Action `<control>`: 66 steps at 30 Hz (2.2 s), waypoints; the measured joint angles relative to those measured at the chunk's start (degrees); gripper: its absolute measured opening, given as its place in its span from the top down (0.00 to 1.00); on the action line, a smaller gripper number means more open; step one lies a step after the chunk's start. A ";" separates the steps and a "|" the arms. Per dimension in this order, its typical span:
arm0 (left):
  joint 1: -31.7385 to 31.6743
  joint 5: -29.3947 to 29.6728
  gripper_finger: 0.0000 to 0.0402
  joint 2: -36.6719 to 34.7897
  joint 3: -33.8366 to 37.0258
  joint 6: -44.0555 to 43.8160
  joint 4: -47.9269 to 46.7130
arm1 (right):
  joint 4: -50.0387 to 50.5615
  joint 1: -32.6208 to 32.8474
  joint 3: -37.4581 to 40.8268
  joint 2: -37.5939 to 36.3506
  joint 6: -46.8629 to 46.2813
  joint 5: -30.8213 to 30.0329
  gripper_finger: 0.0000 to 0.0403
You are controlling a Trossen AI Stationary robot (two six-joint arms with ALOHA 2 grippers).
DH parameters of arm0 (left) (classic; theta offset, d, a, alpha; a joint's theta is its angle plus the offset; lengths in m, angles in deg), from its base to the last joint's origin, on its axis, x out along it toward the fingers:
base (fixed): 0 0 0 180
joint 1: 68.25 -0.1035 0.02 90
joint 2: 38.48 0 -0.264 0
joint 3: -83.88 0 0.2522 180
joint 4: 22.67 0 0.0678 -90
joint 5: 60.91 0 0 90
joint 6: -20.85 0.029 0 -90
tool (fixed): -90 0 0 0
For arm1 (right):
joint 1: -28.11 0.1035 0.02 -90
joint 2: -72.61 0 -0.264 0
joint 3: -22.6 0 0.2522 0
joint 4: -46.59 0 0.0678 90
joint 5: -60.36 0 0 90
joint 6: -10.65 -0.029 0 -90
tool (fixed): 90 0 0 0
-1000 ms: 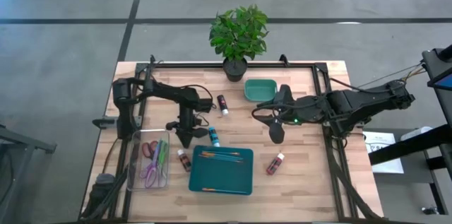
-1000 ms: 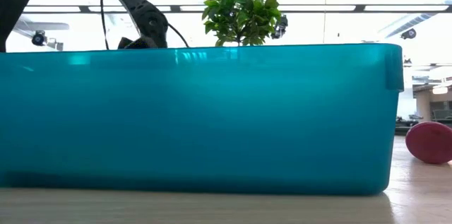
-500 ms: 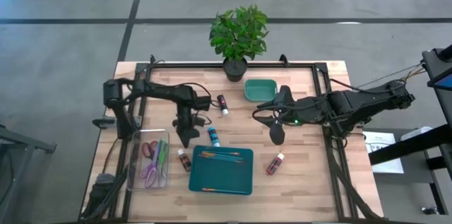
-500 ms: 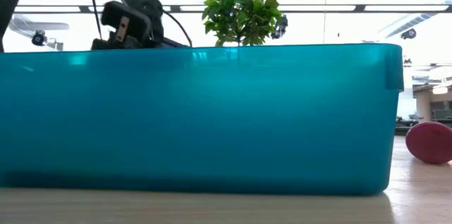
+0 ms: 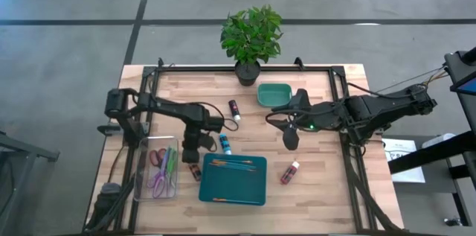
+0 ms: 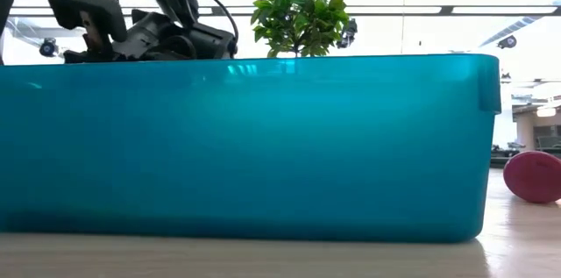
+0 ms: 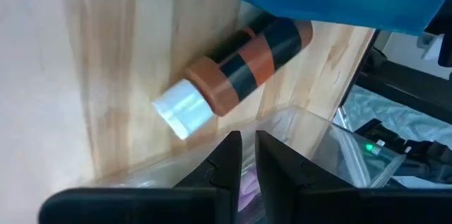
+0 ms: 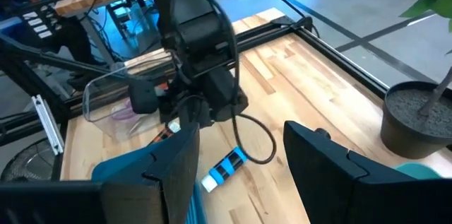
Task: Pick & Place Paint Supplies
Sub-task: Put the brown paint bottle into the green bin
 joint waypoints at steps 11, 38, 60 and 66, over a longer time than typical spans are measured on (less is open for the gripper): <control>4.95 -0.51 0.87 0.00 0.00 -1.14 3.02 | 0.04 -0.11 0.20 0.00 -0.84 -1.54 0.49; 8.14 1.64 0.87 4.00 0.04 -6.06 10.08 | 0.09 -0.11 0.63 0.00 -1.92 -1.65 0.49; 3.07 8.43 0.87 1.49 0.02 -9.10 10.49 | 0.15 -0.09 0.63 0.00 -4.07 -1.63 0.49; 3.97 6.72 0.87 1.49 0.02 -13.93 17.51 | 0.15 -0.03 0.63 0.00 -4.50 -1.63 0.49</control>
